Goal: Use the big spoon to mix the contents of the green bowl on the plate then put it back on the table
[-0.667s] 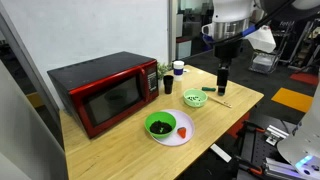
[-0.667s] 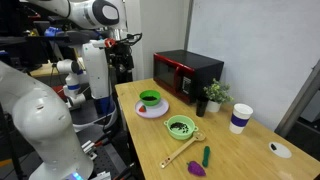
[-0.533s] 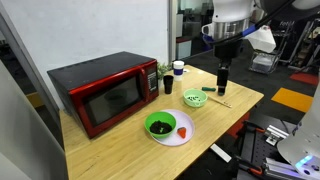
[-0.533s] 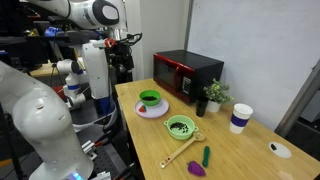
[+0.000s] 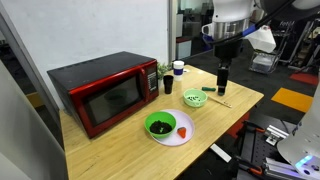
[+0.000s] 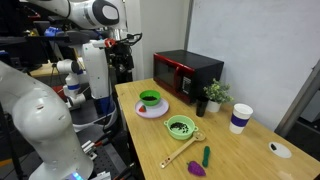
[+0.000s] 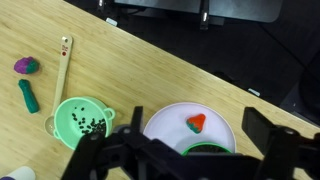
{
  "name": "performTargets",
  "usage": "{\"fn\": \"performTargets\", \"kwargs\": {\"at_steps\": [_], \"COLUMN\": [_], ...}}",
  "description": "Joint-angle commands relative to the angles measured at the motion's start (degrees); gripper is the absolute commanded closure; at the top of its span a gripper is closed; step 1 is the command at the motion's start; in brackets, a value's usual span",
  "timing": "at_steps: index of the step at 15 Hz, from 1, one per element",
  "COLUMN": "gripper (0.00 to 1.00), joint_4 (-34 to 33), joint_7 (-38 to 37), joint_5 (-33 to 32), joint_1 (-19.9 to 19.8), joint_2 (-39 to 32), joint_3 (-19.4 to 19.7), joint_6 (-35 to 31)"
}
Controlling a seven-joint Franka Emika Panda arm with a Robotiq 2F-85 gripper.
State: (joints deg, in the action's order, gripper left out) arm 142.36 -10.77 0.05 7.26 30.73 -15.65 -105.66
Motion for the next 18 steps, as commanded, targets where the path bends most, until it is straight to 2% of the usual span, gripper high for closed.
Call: {"fn": "performTargets", "kwargs": {"at_steps": [1,4,6,12,18], "gripper": [0.00,0.00,0.00,0.00,0.00], "joint_4": [-0.09,1.30,3.35,7.86,7.34], "joint_7": [-0.46,-1.22,-0.64,4.49,9.54], "joint_5": [-0.48,-1.75,-2.67,-6.49,-10.76], "joint_1": [1.06,-0.22,-1.30,-6.66,-13.90], "joint_2": [-0.18,-0.08,0.38,-2.04,-6.76], "joint_3": [0.92,1.68,3.69,12.69,20.58], "joint_6": [0.09,-3.22,-7.79,-18.53,-21.91]}}
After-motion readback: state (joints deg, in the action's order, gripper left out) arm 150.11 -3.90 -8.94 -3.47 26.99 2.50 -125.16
